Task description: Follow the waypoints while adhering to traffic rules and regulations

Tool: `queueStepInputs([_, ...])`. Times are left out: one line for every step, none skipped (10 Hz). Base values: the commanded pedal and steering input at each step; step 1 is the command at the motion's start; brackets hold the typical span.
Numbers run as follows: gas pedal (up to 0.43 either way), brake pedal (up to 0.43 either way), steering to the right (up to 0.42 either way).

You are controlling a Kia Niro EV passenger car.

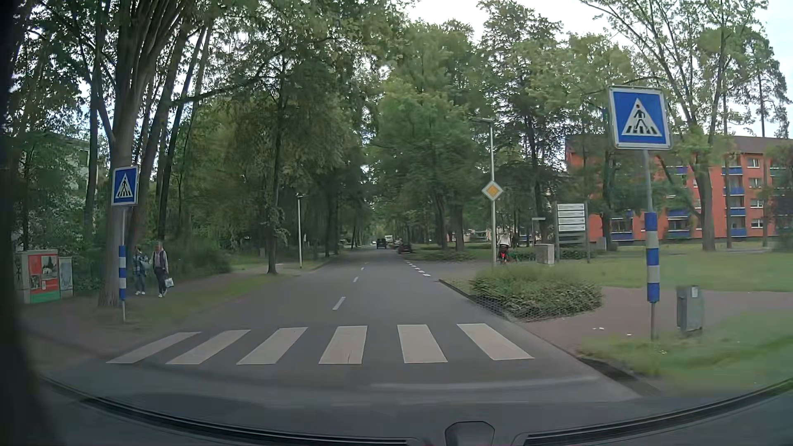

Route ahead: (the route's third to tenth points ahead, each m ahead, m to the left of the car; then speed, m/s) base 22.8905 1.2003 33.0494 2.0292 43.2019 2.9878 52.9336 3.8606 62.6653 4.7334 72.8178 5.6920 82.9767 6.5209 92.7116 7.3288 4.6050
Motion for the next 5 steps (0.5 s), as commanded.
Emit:
queueStepInputs([0.268, 0.006, -0.071])
queueStepInputs([0.280, 0.006, -0.058])
queueStepInputs([0.280, 0.006, -0.056])
queueStepInputs([0.280, 0.006, -0.055])
queueStepInputs([0.280, 0.006, -0.054])
